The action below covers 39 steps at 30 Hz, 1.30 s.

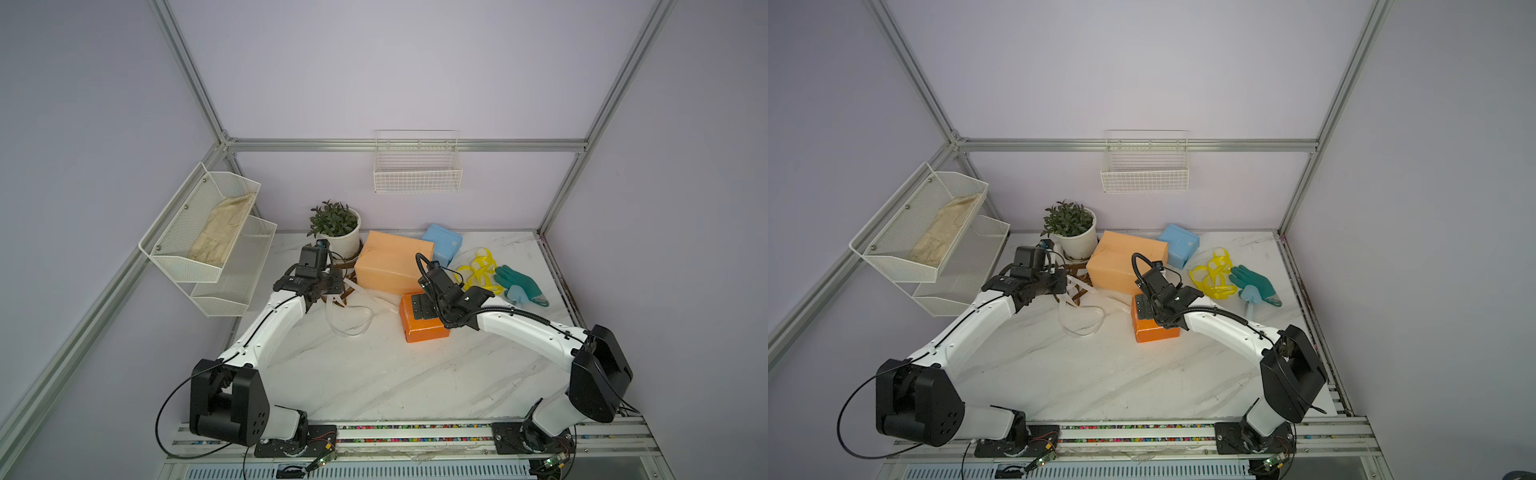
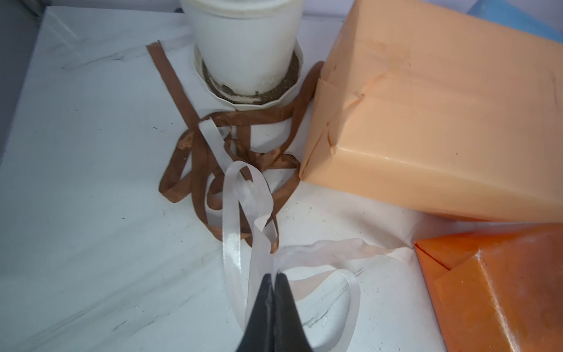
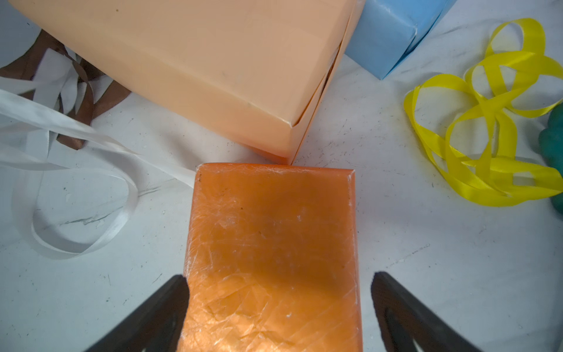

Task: Untie the ribbon bows on the gift boxes
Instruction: Place the ribbon at the center of the board, then reset both arms

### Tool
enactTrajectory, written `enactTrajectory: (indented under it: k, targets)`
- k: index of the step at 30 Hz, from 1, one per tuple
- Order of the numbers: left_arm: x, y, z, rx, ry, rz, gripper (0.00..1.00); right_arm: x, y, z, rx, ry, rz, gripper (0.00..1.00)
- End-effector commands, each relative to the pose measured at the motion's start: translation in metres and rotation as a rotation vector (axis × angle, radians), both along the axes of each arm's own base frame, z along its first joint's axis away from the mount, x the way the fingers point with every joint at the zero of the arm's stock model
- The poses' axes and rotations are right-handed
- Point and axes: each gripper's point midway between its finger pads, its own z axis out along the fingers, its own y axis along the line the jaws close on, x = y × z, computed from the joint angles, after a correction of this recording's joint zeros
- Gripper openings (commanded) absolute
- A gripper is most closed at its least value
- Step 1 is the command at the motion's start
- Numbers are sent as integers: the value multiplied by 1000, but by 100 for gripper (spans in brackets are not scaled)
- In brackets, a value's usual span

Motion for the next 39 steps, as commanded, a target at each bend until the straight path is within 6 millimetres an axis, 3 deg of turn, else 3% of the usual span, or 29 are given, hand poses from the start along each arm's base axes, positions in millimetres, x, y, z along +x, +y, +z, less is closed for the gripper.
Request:
enactTrajectory:
  k: [1,6,7,8,9,13,18,22,25,30,33,35,37,39]
  targets:
    - [-6,11,10,-37,-43,38,0,0,1,6,42,-16,-8,97]
    - [-7,2,-17,-71,43,15,0,1,1,8,49,-31,-15,97]
    - [-8,-1,-24,-87,65,11,31,2,0,9,49,-44,-16,97]
    - [-9,-3,-29,-101,82,13,96,4,-3,8,46,-53,-20,97]
    - [-9,-6,-39,-113,120,6,100,5,-6,8,40,-56,-27,97]
    - [-16,-13,-44,-124,173,-36,100,25,-33,17,9,-106,-91,97]
    - [-16,15,-45,-4,172,65,100,60,-91,33,-55,-268,-227,97]
    - [-10,40,-52,109,137,149,100,81,-153,12,-133,-318,-366,97]
    - [-5,66,-63,240,89,218,100,89,-188,-9,-180,-355,-428,98]
    - [-3,108,-69,405,-50,360,100,95,-215,-35,-200,-484,-401,97]
    - [1,114,-78,458,-148,354,100,100,-226,-51,-147,-492,-381,97]
    - [0,117,-80,461,-224,374,100,100,-227,-46,-146,-566,-359,97]
    - [0,119,-72,465,-330,383,100,99,-226,-38,-124,-640,-329,97]
    - [1,115,-64,412,-412,367,100,98,-230,-48,-82,-634,-322,97]
